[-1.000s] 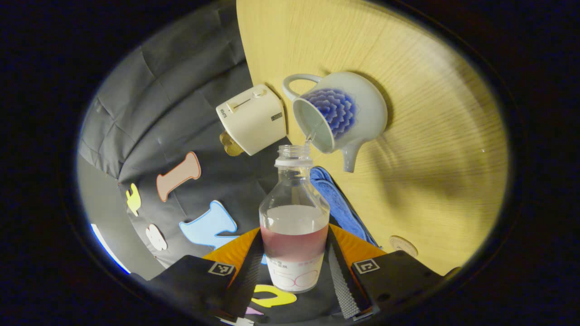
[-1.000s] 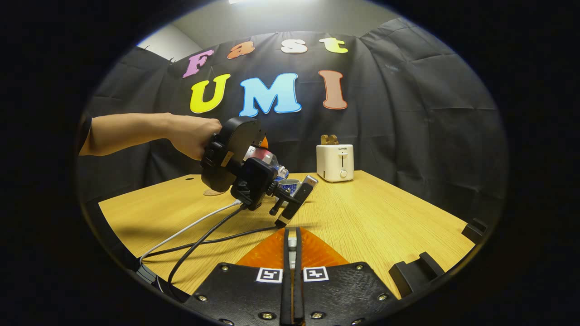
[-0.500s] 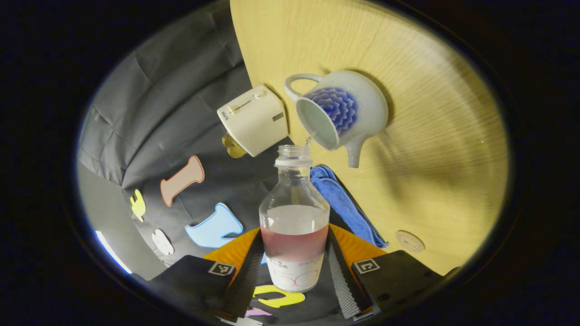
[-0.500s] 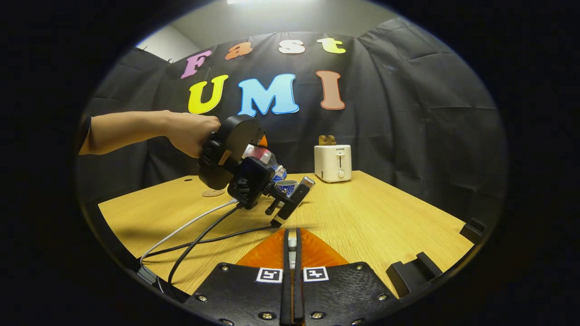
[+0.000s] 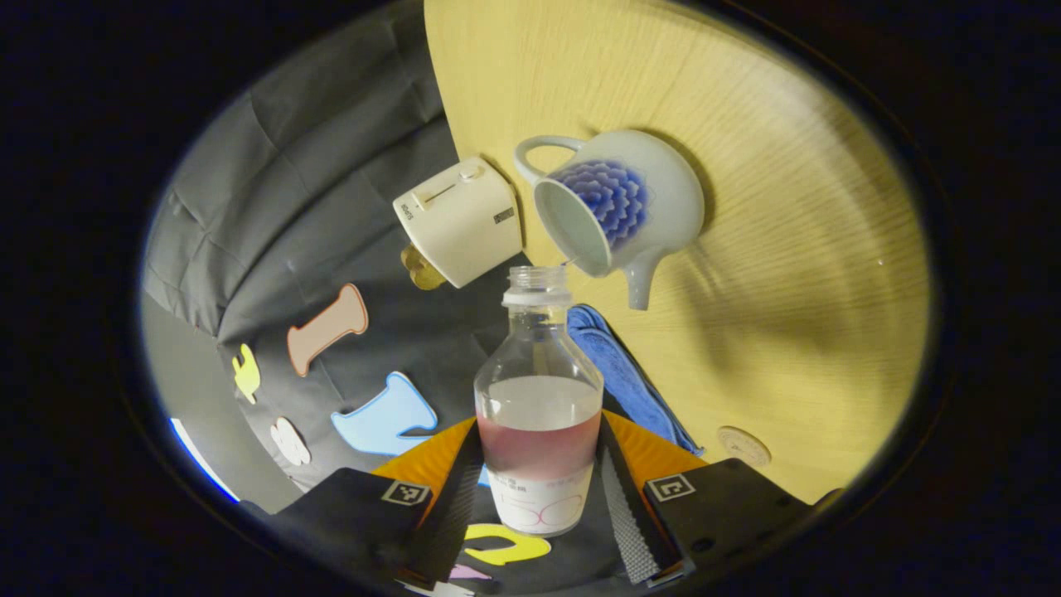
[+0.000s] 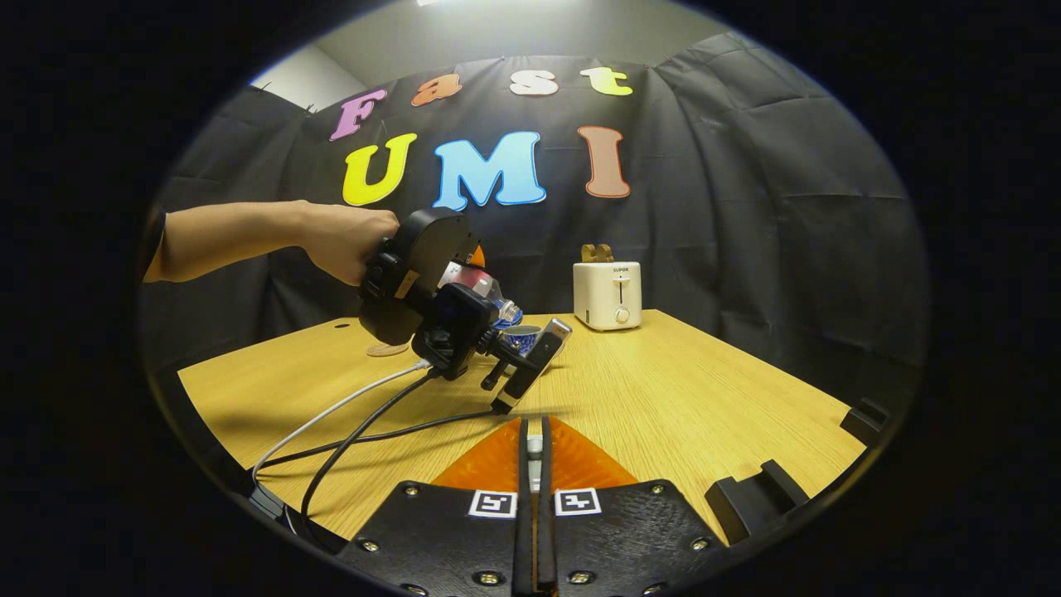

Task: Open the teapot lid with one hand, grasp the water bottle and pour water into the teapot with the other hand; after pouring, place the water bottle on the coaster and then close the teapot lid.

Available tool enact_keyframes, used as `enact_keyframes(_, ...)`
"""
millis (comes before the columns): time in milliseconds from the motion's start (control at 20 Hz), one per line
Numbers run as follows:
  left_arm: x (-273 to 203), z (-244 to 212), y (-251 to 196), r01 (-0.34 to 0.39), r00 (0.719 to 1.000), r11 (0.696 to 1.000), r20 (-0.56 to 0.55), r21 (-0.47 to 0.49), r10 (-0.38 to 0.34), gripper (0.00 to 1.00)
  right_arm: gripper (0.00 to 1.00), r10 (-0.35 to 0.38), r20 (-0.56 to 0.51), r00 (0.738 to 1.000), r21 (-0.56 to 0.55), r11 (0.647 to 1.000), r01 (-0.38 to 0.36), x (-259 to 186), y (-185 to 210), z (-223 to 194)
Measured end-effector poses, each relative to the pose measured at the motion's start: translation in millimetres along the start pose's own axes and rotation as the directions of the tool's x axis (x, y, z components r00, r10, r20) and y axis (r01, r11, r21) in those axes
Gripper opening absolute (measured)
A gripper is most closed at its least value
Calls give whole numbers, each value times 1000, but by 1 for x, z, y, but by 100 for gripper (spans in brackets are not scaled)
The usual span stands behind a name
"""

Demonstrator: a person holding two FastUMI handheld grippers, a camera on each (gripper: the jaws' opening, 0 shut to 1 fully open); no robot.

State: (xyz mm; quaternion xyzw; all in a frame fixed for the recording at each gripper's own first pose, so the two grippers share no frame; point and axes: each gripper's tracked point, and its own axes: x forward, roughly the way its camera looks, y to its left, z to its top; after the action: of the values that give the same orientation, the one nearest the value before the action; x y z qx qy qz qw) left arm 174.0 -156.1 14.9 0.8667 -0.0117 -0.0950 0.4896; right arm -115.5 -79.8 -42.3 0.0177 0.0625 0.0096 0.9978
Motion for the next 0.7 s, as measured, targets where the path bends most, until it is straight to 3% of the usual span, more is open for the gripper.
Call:
enact_keyframes(250, 3, 4, -12, 28, 999, 997, 31, -65, -26, 87, 2, -4, -10, 1000, 1, 1000, 4, 1, -1, -1)
enact_keyframes(400, 3, 9, -25, 78, 994, 983, 83, -167, -65, 87, 2, -6, 2, 1000, -8, 1000, 6, 0, -1, 1)
enact_keyframes(600, 1, 18, -24, 111, 985, 935, 164, -336, -57, 87, 2, -3, 15, 1000, -10, 1000, 3, 2, 1, 6)
enact_keyframes(700, 2, 16, -29, 130, 982, 897, 183, -422, -56, 87, 2, -1, 21, 1000, -20, 1000, 1, 3, 2, 7)
